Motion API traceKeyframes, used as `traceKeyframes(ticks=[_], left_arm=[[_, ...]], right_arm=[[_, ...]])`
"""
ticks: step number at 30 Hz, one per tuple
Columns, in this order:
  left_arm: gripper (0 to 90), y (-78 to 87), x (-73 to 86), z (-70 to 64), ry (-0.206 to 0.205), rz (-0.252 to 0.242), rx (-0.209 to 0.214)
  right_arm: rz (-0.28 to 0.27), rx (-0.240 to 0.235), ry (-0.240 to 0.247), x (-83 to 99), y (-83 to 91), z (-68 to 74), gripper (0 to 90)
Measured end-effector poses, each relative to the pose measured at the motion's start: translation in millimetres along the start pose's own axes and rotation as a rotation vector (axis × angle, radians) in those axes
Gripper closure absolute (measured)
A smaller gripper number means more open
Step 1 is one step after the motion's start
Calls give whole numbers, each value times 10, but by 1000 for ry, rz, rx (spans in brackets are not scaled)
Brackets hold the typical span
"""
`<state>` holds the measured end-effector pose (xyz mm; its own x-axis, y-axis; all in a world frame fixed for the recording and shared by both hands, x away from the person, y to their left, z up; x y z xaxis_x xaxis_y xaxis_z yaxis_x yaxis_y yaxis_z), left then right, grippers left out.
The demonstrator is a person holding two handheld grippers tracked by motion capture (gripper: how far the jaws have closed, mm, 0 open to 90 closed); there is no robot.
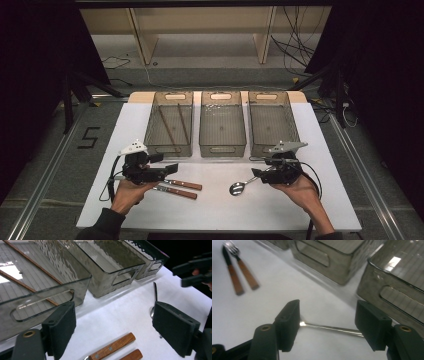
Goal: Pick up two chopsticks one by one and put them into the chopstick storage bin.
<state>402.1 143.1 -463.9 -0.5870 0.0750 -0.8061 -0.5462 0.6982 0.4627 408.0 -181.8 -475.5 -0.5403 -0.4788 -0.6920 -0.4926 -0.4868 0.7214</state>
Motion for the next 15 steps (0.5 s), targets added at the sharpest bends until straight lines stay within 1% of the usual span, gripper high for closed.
traceKeyframes(ticks=[1, 2, 7, 10, 14, 15], left_arm=[[183, 12, 13, -5, -11, -4, -2], [183, 25, 22, -13, -15, -18, -5], [183, 87, 74, -60, -31, -56, 9], [183, 98, 126, -92, -59, -57, 3], [182, 112, 171, -138, -64, -67, 16], [181, 114, 177, -140, -71, -70, 12]], right_arm=[[2, 10, -5, 4, -25, -30, 401], [4, 10, -15, 7, -42, -44, 412], [21, 35, -33, 49, -161, -138, 456], [26, 42, -40, 70, -215, -177, 500], [35, 52, -37, 92, -265, -219, 549], [35, 51, -38, 92, -273, -224, 557]])
Point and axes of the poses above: each handheld gripper's, and its own axes: y roughly backward along the jaws, x roughly out of its underside, z roughly to its left, the point moved 8 cm from there along -y, roughly forward along the jaws, and after that the axes turned 4 degrees about y, right-handed, at the moved point
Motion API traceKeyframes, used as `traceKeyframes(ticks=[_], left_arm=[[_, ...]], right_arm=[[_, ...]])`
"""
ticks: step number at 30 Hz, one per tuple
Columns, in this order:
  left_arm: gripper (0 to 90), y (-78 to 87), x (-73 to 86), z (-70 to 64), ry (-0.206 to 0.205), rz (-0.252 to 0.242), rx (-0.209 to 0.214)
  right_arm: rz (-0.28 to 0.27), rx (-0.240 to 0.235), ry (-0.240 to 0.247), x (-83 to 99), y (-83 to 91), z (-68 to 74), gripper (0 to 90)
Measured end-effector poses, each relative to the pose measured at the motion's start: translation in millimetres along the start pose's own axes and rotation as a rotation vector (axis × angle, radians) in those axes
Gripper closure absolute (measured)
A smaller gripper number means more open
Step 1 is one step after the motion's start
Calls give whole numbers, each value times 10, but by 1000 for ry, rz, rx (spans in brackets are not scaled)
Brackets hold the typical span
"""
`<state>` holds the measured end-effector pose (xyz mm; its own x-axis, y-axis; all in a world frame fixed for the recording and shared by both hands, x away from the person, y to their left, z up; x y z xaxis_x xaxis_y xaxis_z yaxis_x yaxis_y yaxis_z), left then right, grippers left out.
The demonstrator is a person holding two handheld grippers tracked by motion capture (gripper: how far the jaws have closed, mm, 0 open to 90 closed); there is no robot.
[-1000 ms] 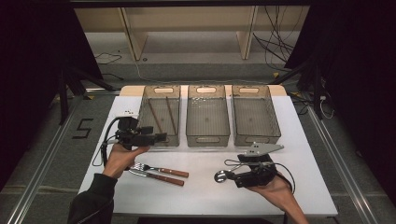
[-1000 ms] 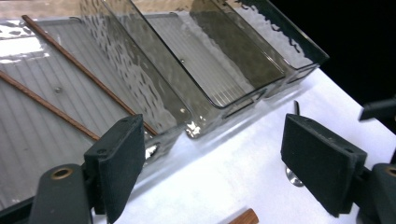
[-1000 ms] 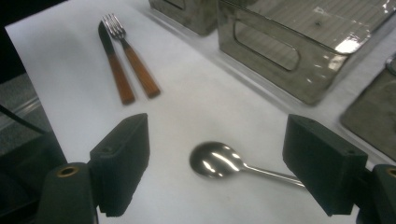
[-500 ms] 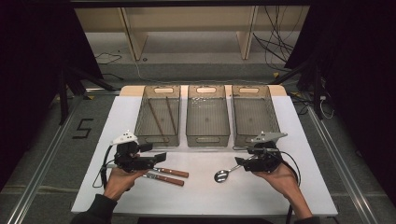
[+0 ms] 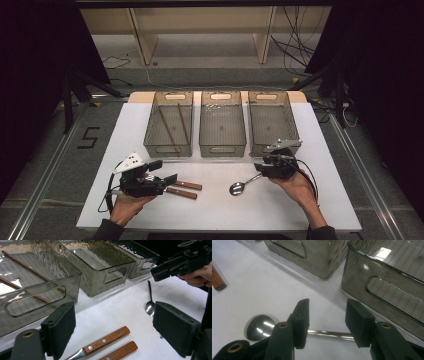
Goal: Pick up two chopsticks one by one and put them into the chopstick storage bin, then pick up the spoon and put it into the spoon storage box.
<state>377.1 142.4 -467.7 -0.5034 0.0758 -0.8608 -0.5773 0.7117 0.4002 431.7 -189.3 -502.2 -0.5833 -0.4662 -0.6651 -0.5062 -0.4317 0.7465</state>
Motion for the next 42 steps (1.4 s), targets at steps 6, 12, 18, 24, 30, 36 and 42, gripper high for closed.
traceKeyframes(ticks=[6, 12, 18, 24, 30, 36, 42], left_arm=[[180, 42, 16, 4, -4, -15, -11], [178, 58, 48, -25, -33, -11, -15], [178, 44, 61, -31, -41, -6, -21], [178, 56, 51, -47, -47, -10, -18], [178, 43, 49, -52, -46, -13, -20], [178, 47, 52, -48, -45, -17, -18], [178, 42, 65, -49, -49, -13, -16]], right_arm=[[-11, 1, -9, -8, -37, -38, 588], [-8, -2, -15, -3, -68, -49, 615], [-1, 5, -5, 7, -91, -35, 737], [3, 22, 1, 10, -107, -43, 850], [17, 36, 16, 17, -176, -69, 900], [34, 40, 16, 34, -235, -93, 900], [63, 43, 17, 79, -303, -116, 900]])
Point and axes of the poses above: each handheld gripper's, and its own axes: y roughly backward along the jaws, x roughly out of its underside, z roughly to its left, the point moved 8 cm from there along -y, roughly forward along the jaws, and after that the axes turned 4 degrees about y, right-handed, at the moved point
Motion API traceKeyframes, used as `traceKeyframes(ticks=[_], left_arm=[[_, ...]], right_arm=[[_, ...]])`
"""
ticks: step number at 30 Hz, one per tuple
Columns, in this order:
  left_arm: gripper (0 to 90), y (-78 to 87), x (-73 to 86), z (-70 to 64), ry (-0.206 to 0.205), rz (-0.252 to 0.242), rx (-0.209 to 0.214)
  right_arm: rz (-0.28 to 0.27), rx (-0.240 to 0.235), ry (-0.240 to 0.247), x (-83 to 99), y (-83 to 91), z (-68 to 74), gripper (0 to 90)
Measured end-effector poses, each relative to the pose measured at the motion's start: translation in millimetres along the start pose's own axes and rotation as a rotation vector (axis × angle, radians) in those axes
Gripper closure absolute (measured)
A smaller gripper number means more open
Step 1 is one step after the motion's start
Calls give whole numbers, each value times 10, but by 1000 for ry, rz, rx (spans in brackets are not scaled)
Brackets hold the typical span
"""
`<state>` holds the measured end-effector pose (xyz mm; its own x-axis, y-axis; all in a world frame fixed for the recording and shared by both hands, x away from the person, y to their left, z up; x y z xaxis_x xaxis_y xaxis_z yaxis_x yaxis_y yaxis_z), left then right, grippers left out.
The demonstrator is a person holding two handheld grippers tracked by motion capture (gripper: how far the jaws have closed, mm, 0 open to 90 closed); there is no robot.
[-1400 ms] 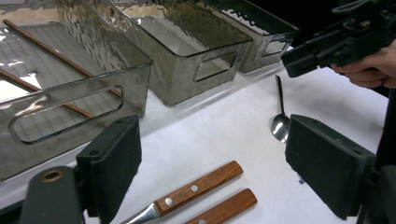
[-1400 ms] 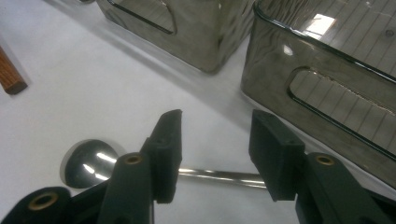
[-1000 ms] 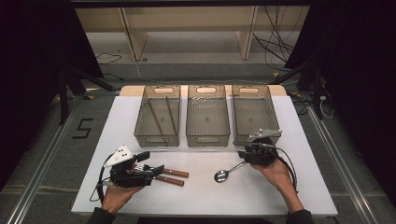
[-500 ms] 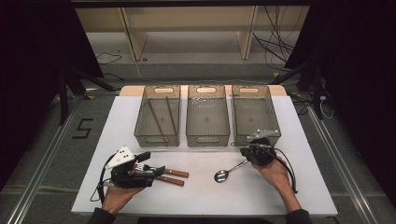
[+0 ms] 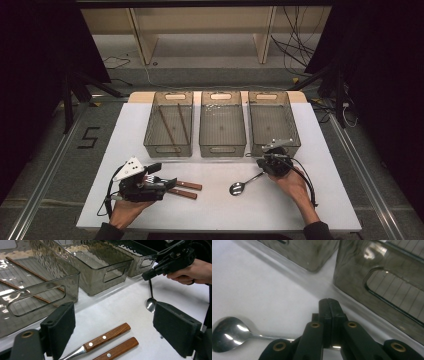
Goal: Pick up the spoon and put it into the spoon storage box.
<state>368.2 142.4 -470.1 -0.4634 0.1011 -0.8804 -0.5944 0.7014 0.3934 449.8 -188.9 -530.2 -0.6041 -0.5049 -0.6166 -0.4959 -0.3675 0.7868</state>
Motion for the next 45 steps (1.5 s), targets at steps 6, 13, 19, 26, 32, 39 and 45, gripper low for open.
traceKeyframes(ticks=[6, 13, 19, 26, 32, 39, 45], left_arm=[[178, -6, 14, -10, -4, 2, 6], [178, -19, 20, -14, -3, 8, 12], [178, -25, 19, -28, -9, 8, 13], [178, -22, 22, -28, -13, 10, 13], [178, -29, 21, -37, -13, 8, 14], [178, -25, 20, -32, -12, 8, 16], [178, -23, 17, -40, -11, 2, 18]], right_arm=[[46, 16, 7, 95, -36, -37, 900], [89, 4, -6, 199, 43, -76, 900], [149, -7, -28, 341, 179, -34, 900], [214, -48, -8, 555, 373, 111, 900], [257, -89, 35, 671, 482, 293, 900], [252, -106, 121, 614, 577, 389, 815], [275, -183, 223, 513, 586, 551, 526]])
Point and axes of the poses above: each handheld gripper's, and its own axes: y roughly backward along the jaws, x roughly out of its underside, z roughly to its left, the point moved 8 cm from there along -y, roughly forward along the jaws, and after that the axes turned 4 degrees about y, right-handed, at the moved point
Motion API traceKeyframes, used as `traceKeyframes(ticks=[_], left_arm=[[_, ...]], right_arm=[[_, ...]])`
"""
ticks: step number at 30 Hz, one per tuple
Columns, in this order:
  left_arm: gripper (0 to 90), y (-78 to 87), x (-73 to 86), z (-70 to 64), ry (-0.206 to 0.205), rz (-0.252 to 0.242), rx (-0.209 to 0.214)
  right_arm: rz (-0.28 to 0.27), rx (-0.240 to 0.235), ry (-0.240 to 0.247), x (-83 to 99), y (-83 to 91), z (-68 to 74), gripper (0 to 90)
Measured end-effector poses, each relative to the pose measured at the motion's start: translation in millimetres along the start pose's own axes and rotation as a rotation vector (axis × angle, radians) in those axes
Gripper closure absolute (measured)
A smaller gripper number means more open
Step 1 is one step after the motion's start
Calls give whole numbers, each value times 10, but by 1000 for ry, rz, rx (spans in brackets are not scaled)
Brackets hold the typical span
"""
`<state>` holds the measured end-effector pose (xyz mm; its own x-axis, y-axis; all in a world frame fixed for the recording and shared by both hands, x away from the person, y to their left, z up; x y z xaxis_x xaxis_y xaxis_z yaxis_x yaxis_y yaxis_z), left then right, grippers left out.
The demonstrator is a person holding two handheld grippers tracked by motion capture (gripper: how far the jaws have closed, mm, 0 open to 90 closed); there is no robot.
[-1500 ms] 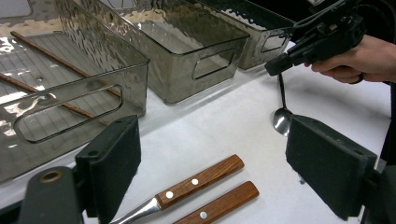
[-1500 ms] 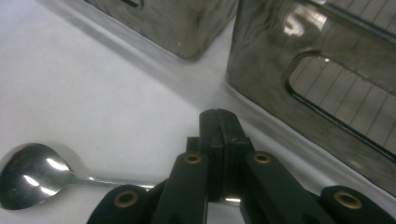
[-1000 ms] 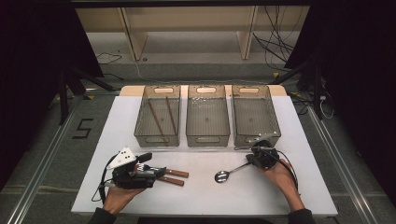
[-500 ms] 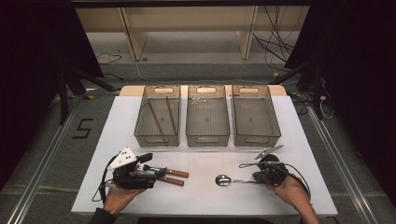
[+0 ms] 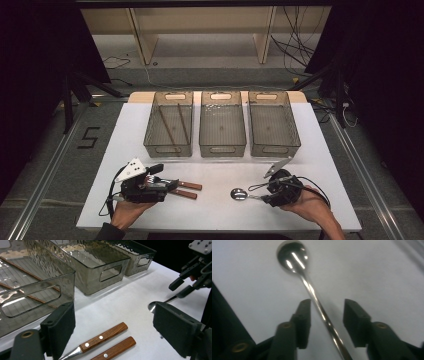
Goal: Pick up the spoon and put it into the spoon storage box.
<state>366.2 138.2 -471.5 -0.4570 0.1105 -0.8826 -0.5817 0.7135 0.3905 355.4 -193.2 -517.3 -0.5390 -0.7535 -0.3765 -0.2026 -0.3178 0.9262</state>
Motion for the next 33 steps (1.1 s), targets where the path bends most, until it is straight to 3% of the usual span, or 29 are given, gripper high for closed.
traceKeyframes(ticks=[4, 13, 33], left_arm=[[178, 1, 0, -3, -1, -3, 1], [178, -2, 3, -5, -1, -2, 3], [178, -8, 5, -15, -3, -1, 4]], right_arm=[[30, -6, 34, -46, -39, 46, 422], [117, 11, 100, -71, -107, 53, 417], [211, 5, 168, -78, -200, 39, 656]])
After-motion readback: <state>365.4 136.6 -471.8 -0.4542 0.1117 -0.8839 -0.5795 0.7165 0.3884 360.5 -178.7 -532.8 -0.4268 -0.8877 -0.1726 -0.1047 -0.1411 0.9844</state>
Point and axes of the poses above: each handheld gripper's, and its own axes: y roughly backward along the jaws, x roughly out of its underside, z roughly to its left, the point moved 8 cm from there along -y, roughly forward along the jaws, and after that the axes turned 4 degrees about y, right-handed, at the moved point
